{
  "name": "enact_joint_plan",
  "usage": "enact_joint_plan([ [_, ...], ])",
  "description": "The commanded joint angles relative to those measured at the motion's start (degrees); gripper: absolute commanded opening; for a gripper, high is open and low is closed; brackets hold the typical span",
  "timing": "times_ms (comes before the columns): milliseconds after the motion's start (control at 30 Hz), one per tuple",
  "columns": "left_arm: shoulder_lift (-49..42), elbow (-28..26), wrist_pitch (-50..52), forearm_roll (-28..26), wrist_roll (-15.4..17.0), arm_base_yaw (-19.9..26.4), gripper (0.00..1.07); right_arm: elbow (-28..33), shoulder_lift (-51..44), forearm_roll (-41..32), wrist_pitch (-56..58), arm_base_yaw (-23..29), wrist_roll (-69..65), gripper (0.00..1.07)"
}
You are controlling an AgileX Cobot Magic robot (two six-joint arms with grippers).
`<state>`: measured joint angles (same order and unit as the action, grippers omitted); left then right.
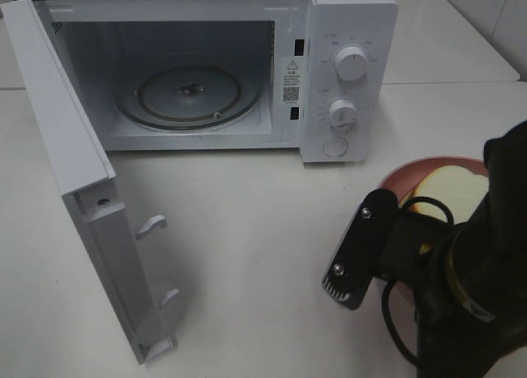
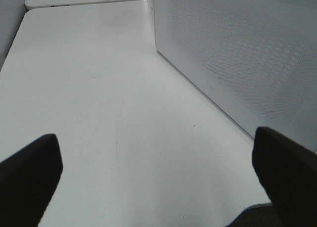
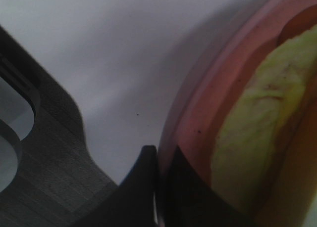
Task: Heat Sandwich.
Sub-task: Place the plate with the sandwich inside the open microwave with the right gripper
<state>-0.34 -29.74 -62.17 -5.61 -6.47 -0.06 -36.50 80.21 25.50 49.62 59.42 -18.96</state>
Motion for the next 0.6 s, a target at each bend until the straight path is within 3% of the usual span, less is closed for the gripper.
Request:
enact_joint_plan([
  [33,-0.9,0.0,0.7,0.0,0.0,0.1,1.0,0.2,-0.5,1.5,-0.7,2.6,4.7,0.0],
  [267,-0.9,0.0,0.7,0.0,0.0,0.1,1.0,0.2,-0.5,1.4,-4.7,8.0,14.4,0.0],
  [600,-0.9,0.0,0.7,0.0,0.0,0.1,1.0,0.2,-0.5,0.7,-6.5,9.3,22.7,0.0],
])
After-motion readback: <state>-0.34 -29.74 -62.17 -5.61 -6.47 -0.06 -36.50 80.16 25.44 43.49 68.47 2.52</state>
